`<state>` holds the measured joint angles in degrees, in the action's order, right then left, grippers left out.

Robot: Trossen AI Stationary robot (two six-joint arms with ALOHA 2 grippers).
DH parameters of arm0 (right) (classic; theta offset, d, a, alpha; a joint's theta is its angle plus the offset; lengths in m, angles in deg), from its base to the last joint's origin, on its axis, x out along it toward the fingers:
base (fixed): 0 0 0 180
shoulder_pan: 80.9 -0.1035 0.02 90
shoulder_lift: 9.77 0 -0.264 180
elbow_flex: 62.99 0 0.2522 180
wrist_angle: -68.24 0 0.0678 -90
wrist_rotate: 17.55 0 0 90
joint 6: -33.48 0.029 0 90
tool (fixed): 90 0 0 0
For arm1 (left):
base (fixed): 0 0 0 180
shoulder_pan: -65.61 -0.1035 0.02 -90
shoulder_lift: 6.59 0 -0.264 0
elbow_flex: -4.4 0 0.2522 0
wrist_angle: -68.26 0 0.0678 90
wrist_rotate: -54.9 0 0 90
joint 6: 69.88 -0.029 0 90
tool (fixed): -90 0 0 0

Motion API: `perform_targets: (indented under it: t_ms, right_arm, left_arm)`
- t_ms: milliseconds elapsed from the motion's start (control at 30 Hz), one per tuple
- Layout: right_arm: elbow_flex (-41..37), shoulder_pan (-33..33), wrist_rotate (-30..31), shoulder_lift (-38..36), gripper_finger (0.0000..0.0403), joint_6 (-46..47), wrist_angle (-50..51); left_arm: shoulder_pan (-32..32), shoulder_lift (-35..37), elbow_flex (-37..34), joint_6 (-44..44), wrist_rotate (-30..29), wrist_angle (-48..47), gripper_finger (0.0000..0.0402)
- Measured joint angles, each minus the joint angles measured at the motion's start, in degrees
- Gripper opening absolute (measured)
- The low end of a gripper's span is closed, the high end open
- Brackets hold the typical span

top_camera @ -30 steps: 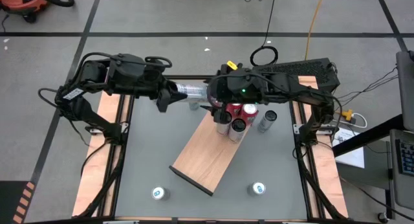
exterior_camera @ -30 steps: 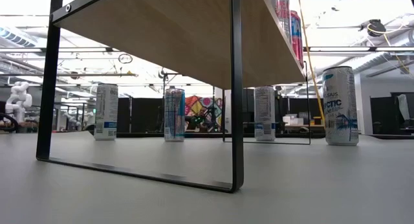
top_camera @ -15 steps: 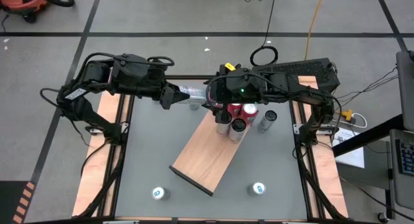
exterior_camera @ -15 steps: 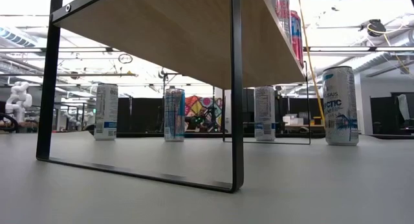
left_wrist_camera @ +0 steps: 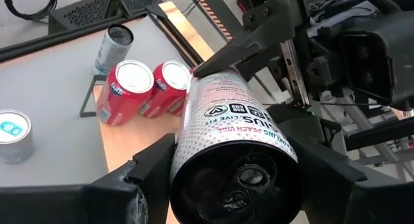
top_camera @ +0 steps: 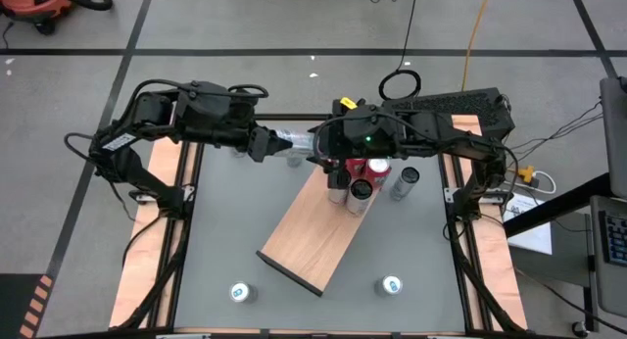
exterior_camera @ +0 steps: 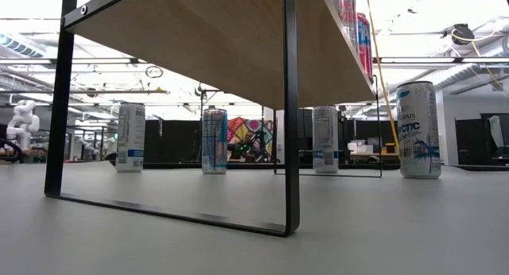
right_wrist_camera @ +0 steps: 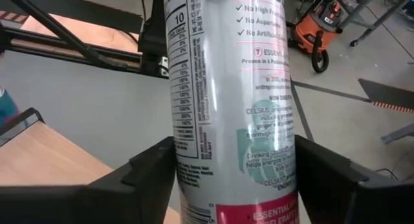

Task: Place canned beverage on shelf
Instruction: Put the white pink soda can on the shelf aligned with the other white pink soda cans

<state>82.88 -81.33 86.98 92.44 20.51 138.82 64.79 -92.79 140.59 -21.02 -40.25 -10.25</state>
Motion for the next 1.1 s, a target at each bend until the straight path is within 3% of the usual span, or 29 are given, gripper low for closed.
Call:
perform_targets:
  t_ms: [167, 467, 600, 800, 1100]
  right_arm:
    - [0.00, -0.09, 0.05, 0.00, 0.0248, -1.45, -0.11]
    - [0.02, -0.11, 0.45, 0.00, 0.0330, -3.35, 0.15]
    - [0.07, -0.07, 0.54, 0.74, 0.0340, -5.76, 1.05]
    - [0.00, -0.02, 2.09, 2.21, 0.0308, -7.68, 1.47]
    - [-0.02, -0.25, 2.00, 2.08, 0.0220, -7.33, 2.25]
  left_arm:
    - [0.03, 0.00, 0.00, 0.40, 0.13, -0.10, 0.0251]
    - [0.09, -0.09, -0.02, 4.54, 0.61, -0.14, 0.0251]
    - [0.09, -0.15, -0.09, 6.24, 0.64, -0.24, 0.0251]
    - [0.09, -0.13, -0.09, 7.69, 1.02, 0.07, 0.0251]
    - [0.09, -0.67, -0.07, 8.19, 1.14, 0.53, 0.0253]
